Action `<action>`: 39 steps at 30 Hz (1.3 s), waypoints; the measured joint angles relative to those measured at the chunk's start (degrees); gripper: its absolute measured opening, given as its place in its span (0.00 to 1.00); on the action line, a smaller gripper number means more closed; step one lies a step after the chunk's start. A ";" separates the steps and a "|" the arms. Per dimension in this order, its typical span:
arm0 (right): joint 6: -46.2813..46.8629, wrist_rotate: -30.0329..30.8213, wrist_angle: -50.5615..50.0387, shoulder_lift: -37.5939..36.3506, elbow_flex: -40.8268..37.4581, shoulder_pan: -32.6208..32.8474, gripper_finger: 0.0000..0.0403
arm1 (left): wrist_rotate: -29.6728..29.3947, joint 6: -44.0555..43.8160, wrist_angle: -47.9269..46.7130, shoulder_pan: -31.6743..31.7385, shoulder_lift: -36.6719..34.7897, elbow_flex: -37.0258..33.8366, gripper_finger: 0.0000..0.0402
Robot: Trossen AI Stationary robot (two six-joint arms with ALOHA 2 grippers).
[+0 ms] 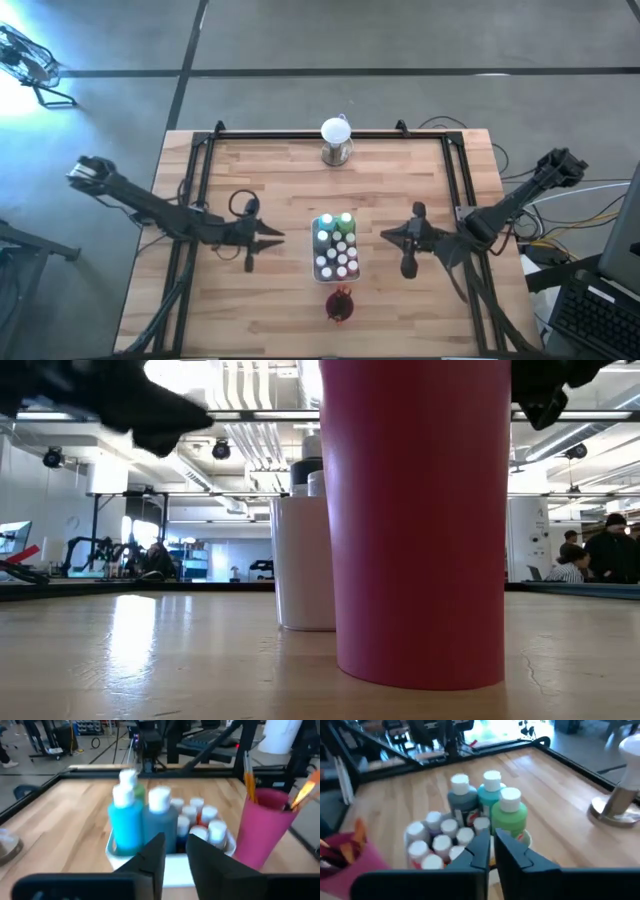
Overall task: Pick & Place Paint Supplies
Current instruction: Return to Home Position
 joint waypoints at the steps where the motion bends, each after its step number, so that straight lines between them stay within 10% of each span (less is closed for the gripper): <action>1: -1.40 -1.22 -0.09 0.00 -0.20 -0.68 0.05 | 0.07 -0.10 0.02 0.19 -1.26 -1.56 0.20; 18: -19.82 -12.88 13.17 -7.45 -13.20 -7.06 0.02 | 1.83 2.98 4.41 4.52 -17.10 -19.96 0.01; 39: -38.22 -31.71 29.98 -34.09 -32.84 -22.18 0.02 | 12.48 10.73 1.15 13.48 -20.68 -21.18 0.01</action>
